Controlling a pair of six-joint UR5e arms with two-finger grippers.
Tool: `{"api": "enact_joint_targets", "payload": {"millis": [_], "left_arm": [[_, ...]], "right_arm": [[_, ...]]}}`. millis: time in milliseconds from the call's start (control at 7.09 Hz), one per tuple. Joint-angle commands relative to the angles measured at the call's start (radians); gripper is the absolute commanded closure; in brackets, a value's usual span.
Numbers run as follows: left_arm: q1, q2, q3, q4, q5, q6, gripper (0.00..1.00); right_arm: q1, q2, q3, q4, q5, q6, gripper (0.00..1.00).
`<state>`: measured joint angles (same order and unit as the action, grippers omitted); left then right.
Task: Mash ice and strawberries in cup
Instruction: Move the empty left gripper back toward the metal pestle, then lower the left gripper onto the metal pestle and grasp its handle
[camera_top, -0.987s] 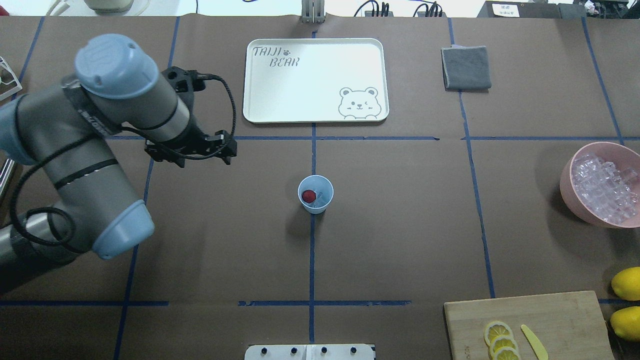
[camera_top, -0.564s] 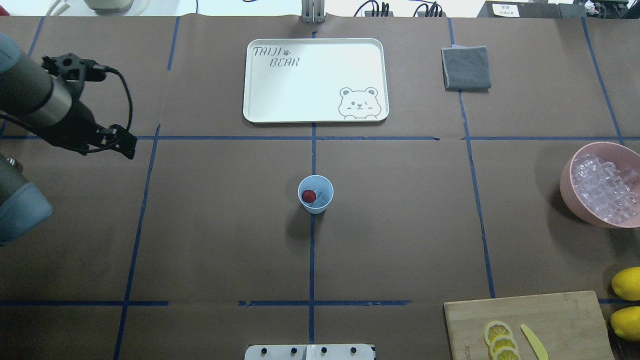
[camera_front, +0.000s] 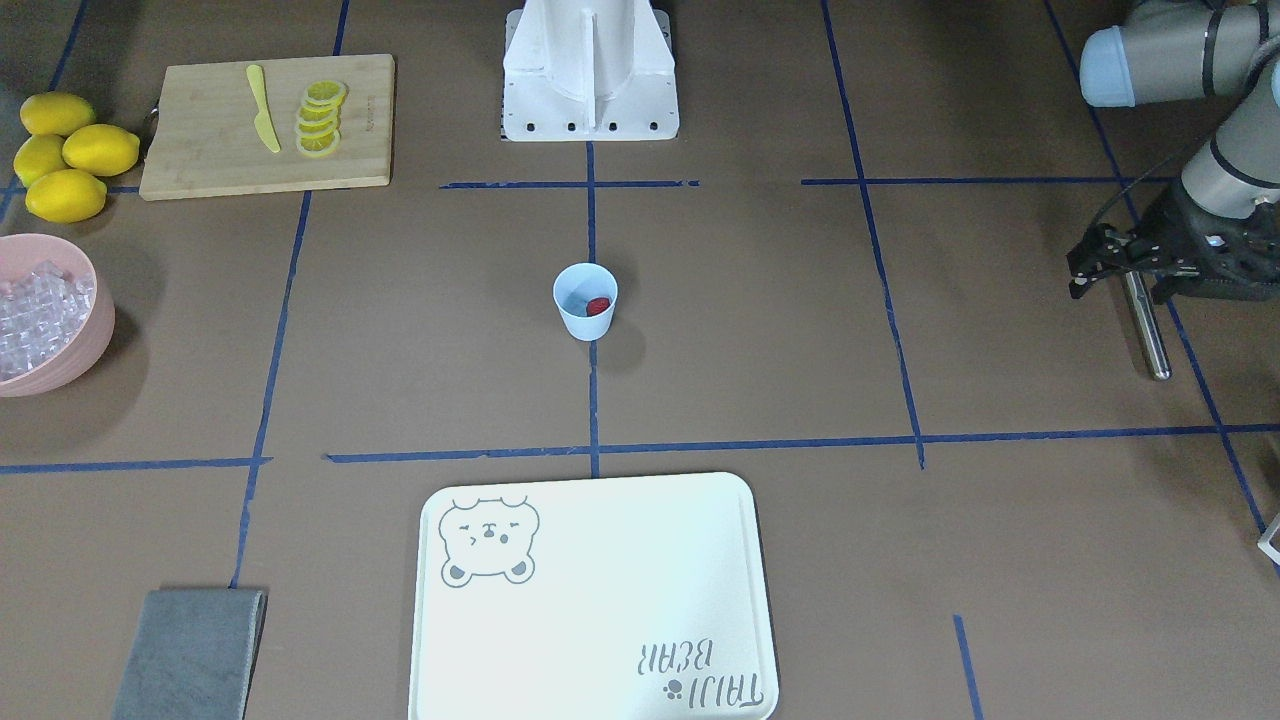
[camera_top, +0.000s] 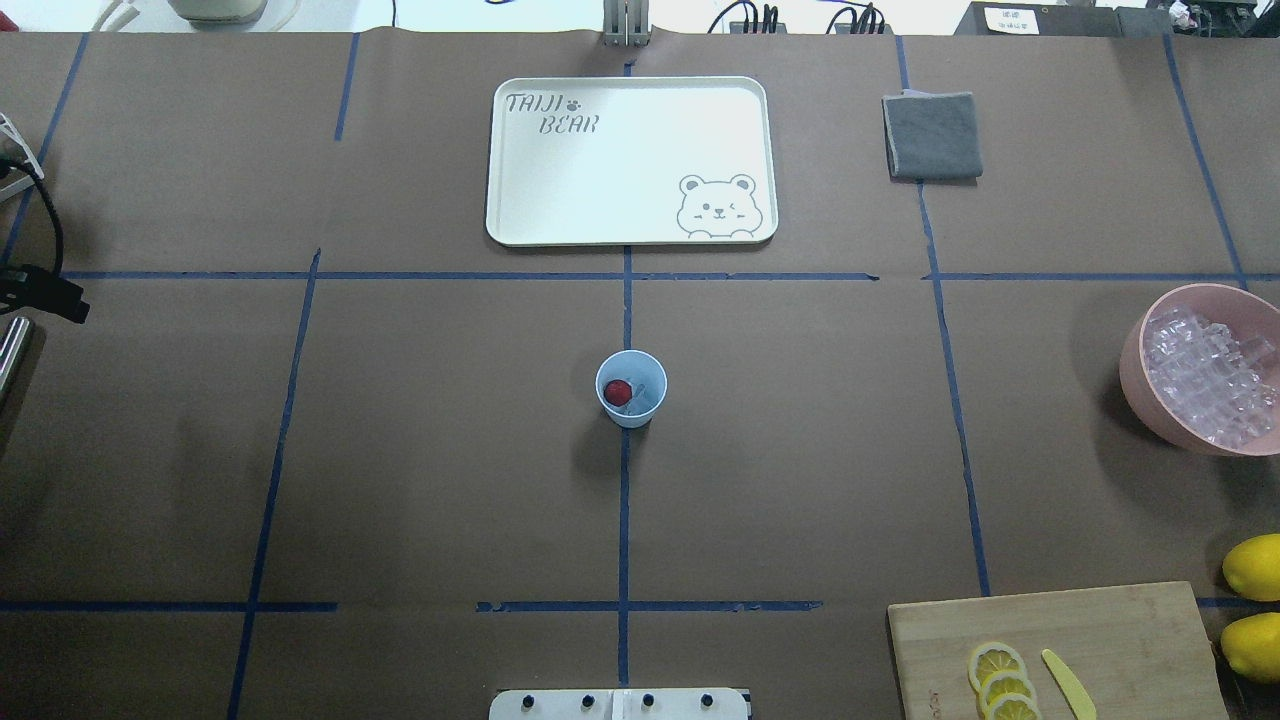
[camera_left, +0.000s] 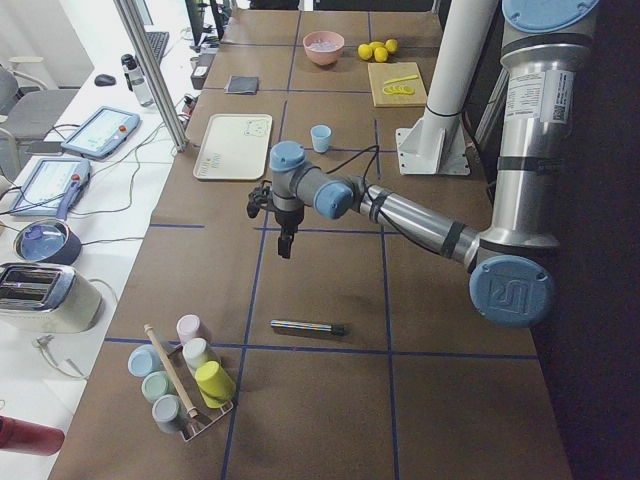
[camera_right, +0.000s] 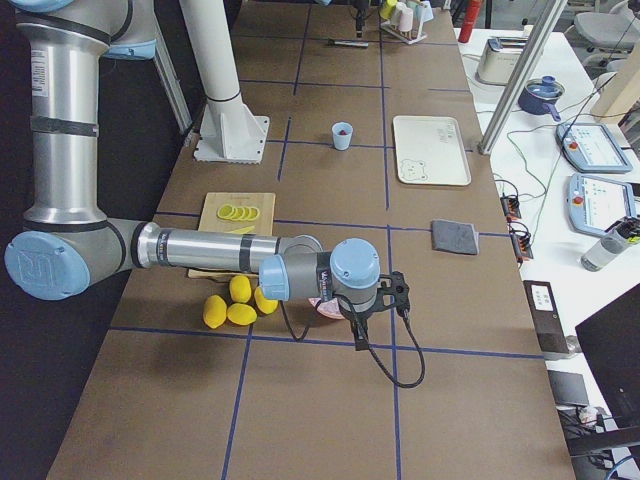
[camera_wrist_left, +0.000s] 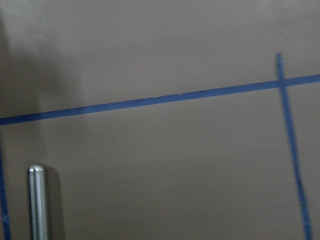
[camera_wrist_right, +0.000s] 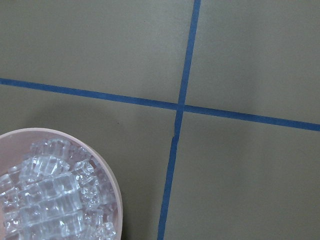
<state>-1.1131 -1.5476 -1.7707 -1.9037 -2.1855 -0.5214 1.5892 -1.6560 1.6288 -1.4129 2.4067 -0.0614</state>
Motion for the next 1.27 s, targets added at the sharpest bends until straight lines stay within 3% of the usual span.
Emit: {"api": "enact_joint_targets", "payload": {"millis": [0,705,1128], "left_arm": [[-0.02,0.023,0.173,-0.225,-0.027,-0.002,0.0],[-0.02,0.015,0.293,-0.23,-0.019,-0.015,0.0],[-0.019,0.012,0.42,-0.432,-0.019,-0.064,0.0]], "right_arm": [[0.0,-0.005,0.0,0.0,-0.001,0.0,0.01],[0.0,-0.001,0.0,0.0,-0.003,0.0,0.01],[0.0,0.001,0.0,0.0,-0.003,0.0,0.01]]}}
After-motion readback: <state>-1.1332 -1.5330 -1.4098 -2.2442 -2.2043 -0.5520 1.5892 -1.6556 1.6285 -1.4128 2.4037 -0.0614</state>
